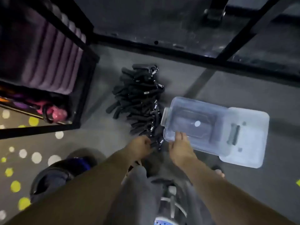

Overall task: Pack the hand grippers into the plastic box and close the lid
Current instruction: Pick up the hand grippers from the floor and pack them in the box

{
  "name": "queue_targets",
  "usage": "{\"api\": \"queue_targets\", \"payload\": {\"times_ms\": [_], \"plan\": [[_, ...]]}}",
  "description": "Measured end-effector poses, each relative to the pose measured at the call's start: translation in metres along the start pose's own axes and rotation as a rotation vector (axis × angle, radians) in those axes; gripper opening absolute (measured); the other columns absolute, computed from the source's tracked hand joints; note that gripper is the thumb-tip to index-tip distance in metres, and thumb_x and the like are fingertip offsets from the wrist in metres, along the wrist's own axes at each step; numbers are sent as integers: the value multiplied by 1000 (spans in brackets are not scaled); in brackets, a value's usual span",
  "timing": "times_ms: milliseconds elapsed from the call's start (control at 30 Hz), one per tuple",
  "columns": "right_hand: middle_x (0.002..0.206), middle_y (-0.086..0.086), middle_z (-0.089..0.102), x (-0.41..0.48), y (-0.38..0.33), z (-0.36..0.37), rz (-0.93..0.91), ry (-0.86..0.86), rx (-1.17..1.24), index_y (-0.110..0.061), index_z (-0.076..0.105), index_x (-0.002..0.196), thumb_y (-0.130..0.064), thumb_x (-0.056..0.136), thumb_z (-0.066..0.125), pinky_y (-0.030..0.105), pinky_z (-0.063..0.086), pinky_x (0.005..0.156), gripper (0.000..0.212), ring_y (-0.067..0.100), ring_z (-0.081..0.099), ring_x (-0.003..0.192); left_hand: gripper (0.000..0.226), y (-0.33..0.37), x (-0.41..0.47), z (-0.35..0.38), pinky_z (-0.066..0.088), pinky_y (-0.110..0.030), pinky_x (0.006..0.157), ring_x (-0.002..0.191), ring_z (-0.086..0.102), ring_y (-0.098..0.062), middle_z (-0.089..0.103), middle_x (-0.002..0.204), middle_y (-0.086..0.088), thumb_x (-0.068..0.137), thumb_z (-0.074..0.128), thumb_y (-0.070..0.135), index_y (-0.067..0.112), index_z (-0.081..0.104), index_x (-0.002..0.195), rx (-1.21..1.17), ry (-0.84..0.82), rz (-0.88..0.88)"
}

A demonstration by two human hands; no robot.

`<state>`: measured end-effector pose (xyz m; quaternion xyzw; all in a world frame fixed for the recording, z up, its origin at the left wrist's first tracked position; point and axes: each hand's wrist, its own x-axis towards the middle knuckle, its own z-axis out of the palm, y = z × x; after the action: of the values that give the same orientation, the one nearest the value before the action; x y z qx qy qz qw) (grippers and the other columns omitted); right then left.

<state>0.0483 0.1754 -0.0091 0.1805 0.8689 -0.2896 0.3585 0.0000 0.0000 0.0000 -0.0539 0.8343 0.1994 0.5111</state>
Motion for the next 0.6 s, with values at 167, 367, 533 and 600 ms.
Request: {"api": "queue_targets", "payload": {"times_ms": [167,367,533,600], "plan": [[161,4,-7,88,8,27,-126,122,151,-14,0,154,-19,100,35,44,23,116,64,27,6,147,31,-20,81,11,48,-35,95,108,61,-26,65,116,-4,93,43,21,22,62,117,121,69,28],[157,20,-20,155,12,67,-336,386,58,2,-6,151,-18,100,28,36,6,121,65,30,-13,147,36,-24,161,4,47,-37,94,112,57,-24,56,128,1,92,40,24,28,54,124,319,86,146],[159,21,-11,172,19,99,-411,510,99,6,-3,150,-20,101,28,37,9,121,64,27,-10,148,30,-30,207,-7,47,-45,91,103,57,-33,46,123,-2,92,41,25,23,50,120,480,191,217],[159,23,-4,172,23,102,-436,524,85,6,5,150,-13,101,29,43,7,121,58,31,-7,148,29,-37,220,-8,47,-47,90,104,55,-33,46,120,-5,93,43,24,19,49,120,601,268,270]]}}
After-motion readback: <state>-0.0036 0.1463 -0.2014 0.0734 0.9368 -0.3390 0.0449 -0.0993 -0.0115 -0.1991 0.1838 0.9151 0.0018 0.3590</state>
